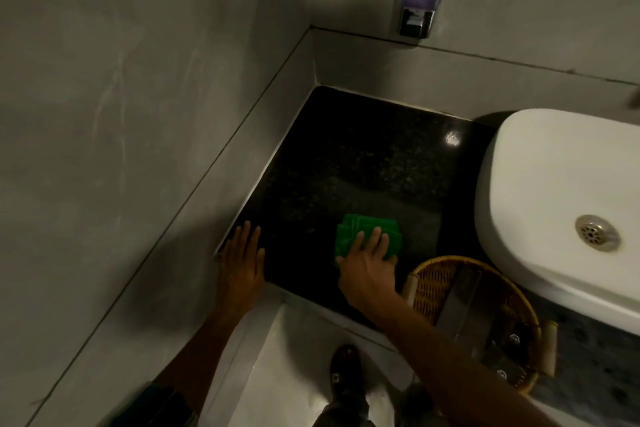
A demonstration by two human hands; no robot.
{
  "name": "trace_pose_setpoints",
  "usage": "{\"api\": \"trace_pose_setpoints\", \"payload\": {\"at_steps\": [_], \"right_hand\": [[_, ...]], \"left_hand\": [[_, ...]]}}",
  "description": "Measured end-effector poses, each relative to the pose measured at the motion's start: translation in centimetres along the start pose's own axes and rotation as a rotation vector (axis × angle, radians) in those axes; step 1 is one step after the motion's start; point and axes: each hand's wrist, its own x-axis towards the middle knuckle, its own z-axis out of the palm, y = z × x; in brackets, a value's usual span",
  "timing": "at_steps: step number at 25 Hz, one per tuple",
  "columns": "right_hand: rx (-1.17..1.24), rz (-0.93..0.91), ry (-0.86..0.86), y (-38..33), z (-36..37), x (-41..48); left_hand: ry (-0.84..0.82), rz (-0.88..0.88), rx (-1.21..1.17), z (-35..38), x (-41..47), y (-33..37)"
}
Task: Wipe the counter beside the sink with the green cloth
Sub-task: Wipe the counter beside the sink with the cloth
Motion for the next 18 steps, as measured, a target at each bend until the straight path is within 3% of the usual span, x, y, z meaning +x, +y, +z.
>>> {"api": "trace_pose_setpoints", "payload": {"at_steps": [4,6,8,15,18], "right_hand": [[0.108,0.251,-0.04,1.0,-6.1,4.9],[0.125,0.28,-0.028,1.3,-6.8,6.0],[0.06,0.157,-0.001,0.0,-6.0,6.6],[-0.205,-0.634,0.042,-7.7,-1.9,6.9],[-0.226,-0.666,0.083,-4.4,-1.3,5.6]], "left_hand": [[0.004,0.016,0.0,-0.4,0.1,0.1],[0.016,0.026,0.006,-0.4,0.1,0.0],[0.027,0.038,0.01,-0.5,0.1,0.1],[0.006,0.047,0.055,-0.5,0.2,-0.3],[0.009,0.007,0.05,-0.7,0.4,0.7]]}}
